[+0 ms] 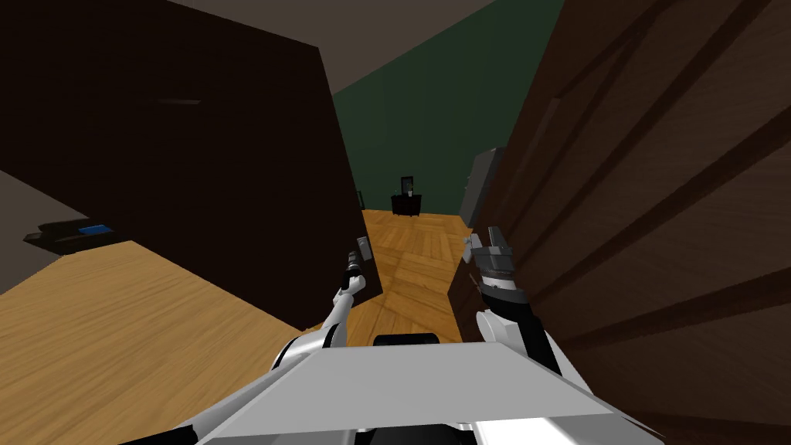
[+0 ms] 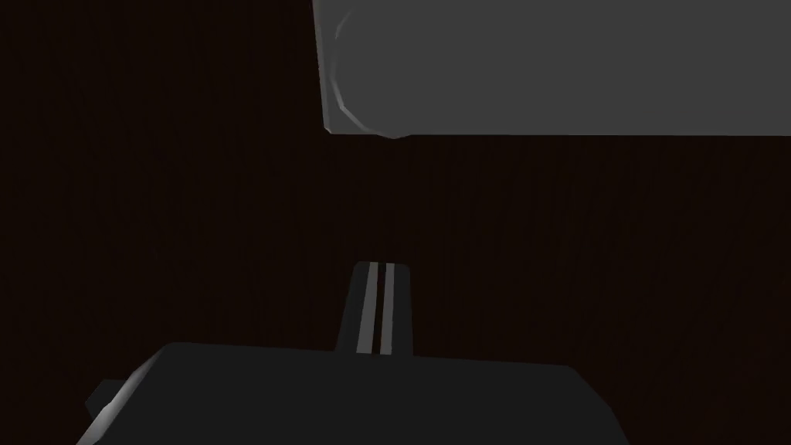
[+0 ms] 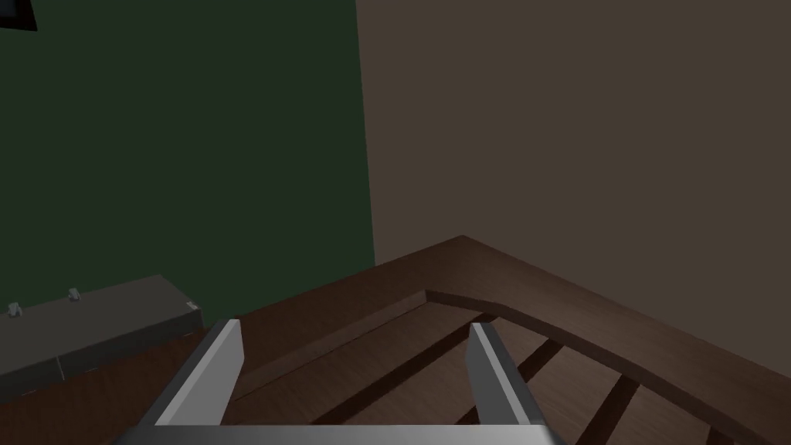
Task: Push the door open
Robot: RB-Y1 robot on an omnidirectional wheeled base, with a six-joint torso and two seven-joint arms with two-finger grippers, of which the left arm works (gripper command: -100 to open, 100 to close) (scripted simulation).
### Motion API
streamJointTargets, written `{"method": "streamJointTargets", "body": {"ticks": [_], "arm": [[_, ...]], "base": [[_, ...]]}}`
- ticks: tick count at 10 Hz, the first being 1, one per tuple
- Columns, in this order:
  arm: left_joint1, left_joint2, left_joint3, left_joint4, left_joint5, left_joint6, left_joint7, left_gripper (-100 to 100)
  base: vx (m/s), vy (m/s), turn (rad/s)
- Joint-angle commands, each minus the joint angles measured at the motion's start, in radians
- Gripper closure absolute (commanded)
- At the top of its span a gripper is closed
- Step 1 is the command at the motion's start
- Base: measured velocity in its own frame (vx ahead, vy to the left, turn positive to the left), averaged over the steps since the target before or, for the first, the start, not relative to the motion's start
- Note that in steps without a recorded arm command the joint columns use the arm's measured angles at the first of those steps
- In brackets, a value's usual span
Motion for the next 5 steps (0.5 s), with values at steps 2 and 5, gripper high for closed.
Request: {"method": "streamJointTargets", "body": {"ticks": [2,5], "arm": [[-0.009,-0.054,0.004,-0.009,0.003,-0.001,-0.023,-100],[-0.011,-0.086,0.006,-0.017,0.005,0.004,-0.032,-100]], "base": [[-0.198,-0.065,0.082],[-0.115,-0.088,0.026]]}}
